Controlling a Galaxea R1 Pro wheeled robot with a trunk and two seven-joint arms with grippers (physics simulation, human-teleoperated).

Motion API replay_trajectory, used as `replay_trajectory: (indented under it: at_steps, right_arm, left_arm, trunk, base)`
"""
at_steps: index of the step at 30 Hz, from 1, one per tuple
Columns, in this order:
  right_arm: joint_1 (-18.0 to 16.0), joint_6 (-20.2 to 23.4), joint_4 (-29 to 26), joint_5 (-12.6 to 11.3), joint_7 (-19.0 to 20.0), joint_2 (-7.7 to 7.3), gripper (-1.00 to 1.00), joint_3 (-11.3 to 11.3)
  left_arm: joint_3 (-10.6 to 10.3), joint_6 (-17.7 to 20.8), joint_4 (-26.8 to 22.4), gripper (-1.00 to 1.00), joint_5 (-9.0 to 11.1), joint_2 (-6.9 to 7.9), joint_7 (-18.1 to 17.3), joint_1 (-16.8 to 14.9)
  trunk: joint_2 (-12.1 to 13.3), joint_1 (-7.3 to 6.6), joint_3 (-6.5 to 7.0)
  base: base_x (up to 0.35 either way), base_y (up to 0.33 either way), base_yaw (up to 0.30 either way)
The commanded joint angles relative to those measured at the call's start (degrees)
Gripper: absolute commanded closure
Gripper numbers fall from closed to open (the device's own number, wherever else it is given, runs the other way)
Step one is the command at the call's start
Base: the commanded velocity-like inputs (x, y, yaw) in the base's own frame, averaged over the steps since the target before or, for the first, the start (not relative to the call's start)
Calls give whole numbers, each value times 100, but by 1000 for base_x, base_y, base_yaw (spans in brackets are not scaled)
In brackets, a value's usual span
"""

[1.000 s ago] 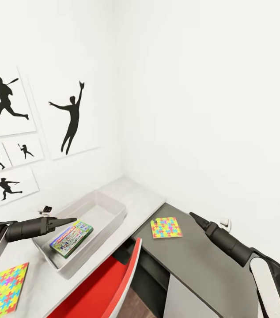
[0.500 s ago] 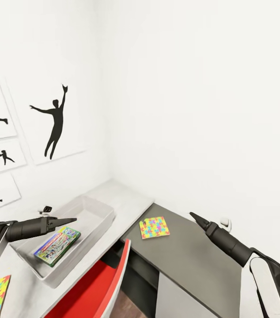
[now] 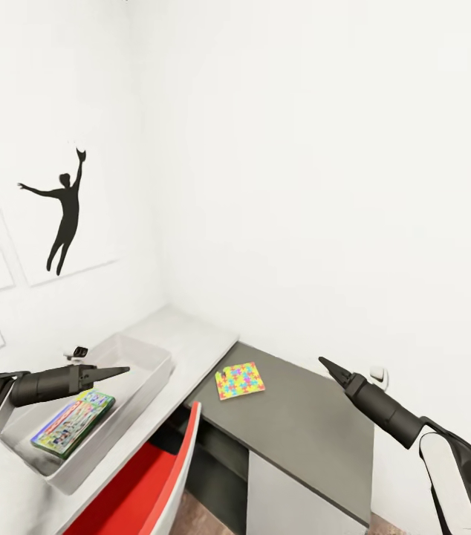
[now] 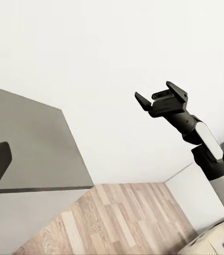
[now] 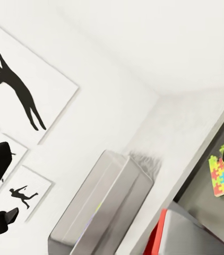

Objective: Put all the toys in the child's room - the three board games (two on the bed and one on the table), the two jigsaw puzzles on the table, and the tennis ball on the table - inside the toy box on the table in the child's room.

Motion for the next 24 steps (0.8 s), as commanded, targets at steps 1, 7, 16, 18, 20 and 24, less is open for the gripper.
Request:
replay_trajectory:
  at_steps: [1, 7, 16, 18, 20, 24]
  right_arm:
    - [-3, 39, 2, -13, 10, 3, -100, -7]
    - [-6, 39, 2, -12, 7, 5, -100, -8]
    - [-2, 39, 2, -19, 3, -1, -100, -15]
    - [-5, 39, 2, -19, 2, -1, -100, -16]
    - [-7, 39, 2, -20, 2, -1, -100, -16]
    - [-4, 32, 2, -20, 2, 7, -100, -16]
  left_arm:
    - [0, 61, -1, -100, 0, 2, -20, 1]
    - [0, 61, -1, -100, 0, 8, -20, 1]
    - [0, 61, -1, -100, 0, 6, -20, 1]
    - [0, 61, -1, -100, 0, 8, -20, 1]
    - [3, 61, -1, -100, 0, 10, -20, 1]
    - [5, 61, -1, -100, 0, 9, -20, 1]
  trunk:
    - [-4, 2, 5]
    - [-4, 2, 52]
    - [-4, 2, 121]
    - [-4, 2, 137]
    - [-4, 2, 152]
    - [-4, 2, 183]
  base:
    - [-4, 0, -201]
    - [-24, 0, -201]
    - [-163, -3, -201]
    - [-190, -48, -201]
    - [-179, -70, -201]
    - [-177, -92, -201]
